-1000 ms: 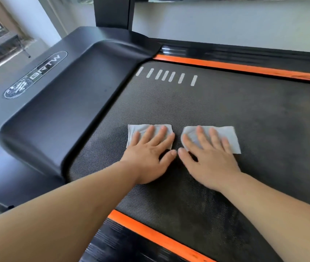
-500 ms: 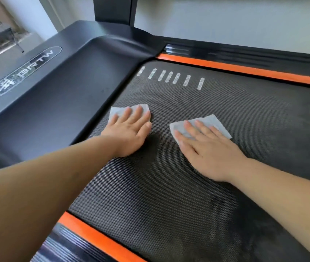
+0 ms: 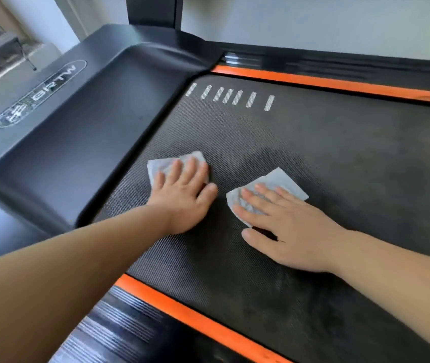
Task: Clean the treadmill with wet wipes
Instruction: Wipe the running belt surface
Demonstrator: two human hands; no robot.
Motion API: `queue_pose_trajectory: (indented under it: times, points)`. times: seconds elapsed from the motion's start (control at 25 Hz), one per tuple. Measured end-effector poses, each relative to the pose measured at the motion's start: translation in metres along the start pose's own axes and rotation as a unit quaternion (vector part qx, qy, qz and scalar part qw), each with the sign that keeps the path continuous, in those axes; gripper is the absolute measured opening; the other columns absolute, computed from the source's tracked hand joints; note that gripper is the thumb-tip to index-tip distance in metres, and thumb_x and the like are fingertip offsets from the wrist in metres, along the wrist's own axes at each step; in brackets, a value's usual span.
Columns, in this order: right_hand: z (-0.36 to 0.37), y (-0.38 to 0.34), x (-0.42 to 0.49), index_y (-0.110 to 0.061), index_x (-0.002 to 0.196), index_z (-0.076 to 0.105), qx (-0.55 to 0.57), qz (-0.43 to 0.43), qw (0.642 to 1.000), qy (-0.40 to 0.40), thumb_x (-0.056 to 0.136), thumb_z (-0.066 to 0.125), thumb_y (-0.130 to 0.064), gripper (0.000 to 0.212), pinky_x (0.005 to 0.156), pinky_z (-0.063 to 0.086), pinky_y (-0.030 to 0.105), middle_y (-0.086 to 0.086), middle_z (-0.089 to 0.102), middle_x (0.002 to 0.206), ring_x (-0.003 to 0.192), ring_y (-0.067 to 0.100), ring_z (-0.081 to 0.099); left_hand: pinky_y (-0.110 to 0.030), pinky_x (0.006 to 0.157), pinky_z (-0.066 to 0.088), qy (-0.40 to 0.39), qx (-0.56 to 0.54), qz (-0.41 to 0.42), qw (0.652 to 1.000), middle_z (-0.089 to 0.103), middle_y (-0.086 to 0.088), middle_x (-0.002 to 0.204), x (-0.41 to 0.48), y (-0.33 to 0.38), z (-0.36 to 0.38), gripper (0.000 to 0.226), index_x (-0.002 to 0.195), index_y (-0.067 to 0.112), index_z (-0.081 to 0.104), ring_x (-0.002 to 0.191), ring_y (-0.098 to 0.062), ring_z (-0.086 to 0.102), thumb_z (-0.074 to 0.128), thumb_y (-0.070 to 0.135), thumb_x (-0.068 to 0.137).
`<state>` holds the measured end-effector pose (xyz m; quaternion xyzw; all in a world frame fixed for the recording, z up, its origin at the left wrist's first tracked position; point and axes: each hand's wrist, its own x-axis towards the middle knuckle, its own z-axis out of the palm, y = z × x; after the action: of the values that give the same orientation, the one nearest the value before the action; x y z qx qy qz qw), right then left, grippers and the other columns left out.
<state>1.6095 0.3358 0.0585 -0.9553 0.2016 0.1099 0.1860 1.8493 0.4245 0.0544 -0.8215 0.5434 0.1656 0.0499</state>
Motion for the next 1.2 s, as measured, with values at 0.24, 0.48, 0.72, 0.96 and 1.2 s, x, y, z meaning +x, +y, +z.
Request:
queue_pose_trajectory:
  times: [0.24,0.48,0.72,0.96,1.2]
  points:
    - [-0.008,0.041,-0.022,-0.049,0.159,0.001,0.01,0.152,0.988,0.02,0.09,-0.003,-0.069,0.072,0.126,-0.011,0.04,-0.013,-0.014,0.17,0.155,0.011,-0.02,-0.048,0.125,-0.011,0.0,0.055,0.064,0.996,-0.017,0.01,0.169,-0.011,-0.003,-0.001,0.07,0.159,0.041,-0.011,0.154,-0.017,-0.02,-0.003,0.067,0.094]
    - [-0.005,0.035,-0.008,-0.051,0.158,-0.006,0.043,0.267,0.962,0.049,0.093,0.0,-0.076,0.07,0.124,-0.015,0.047,-0.007,-0.019,0.169,0.155,0.022,-0.023,-0.051,0.125,-0.004,0.016,0.08,0.22,0.972,-0.014,0.01,0.169,0.005,0.048,0.008,0.081,0.16,0.034,-0.012,0.156,-0.019,-0.014,-0.009,0.071,0.089]
    - [-0.016,0.046,0.019,-0.056,0.157,0.003,0.046,0.157,0.985,0.049,0.097,0.003,-0.069,0.061,0.126,-0.012,0.041,-0.019,-0.013,0.168,0.154,0.006,-0.021,-0.055,0.124,-0.008,0.019,0.075,0.105,0.992,-0.016,0.011,0.168,0.043,0.042,-0.001,0.07,0.159,0.041,-0.01,0.155,-0.02,-0.019,-0.003,0.067,0.094]
    - [-0.019,0.046,0.057,-0.053,0.158,0.003,0.031,0.199,0.975,0.089,0.094,-0.001,-0.074,0.068,0.126,-0.012,0.045,-0.012,-0.013,0.17,0.156,0.016,-0.019,-0.05,0.124,-0.01,-0.021,0.034,0.008,0.999,-0.02,0.011,0.168,0.079,0.003,-0.032,0.063,0.158,0.042,-0.011,0.154,-0.018,-0.021,0.001,0.061,0.1]
    - [-0.026,0.037,0.072,-0.052,0.158,0.007,0.023,0.089,0.993,0.07,0.094,0.0,-0.07,0.067,0.127,-0.008,0.04,-0.019,-0.008,0.169,0.154,0.005,-0.017,-0.044,0.125,-0.013,0.014,0.034,0.107,0.994,-0.019,0.013,0.166,0.054,0.005,-0.013,0.068,0.16,0.037,-0.009,0.153,-0.013,-0.024,0.002,0.064,0.098]
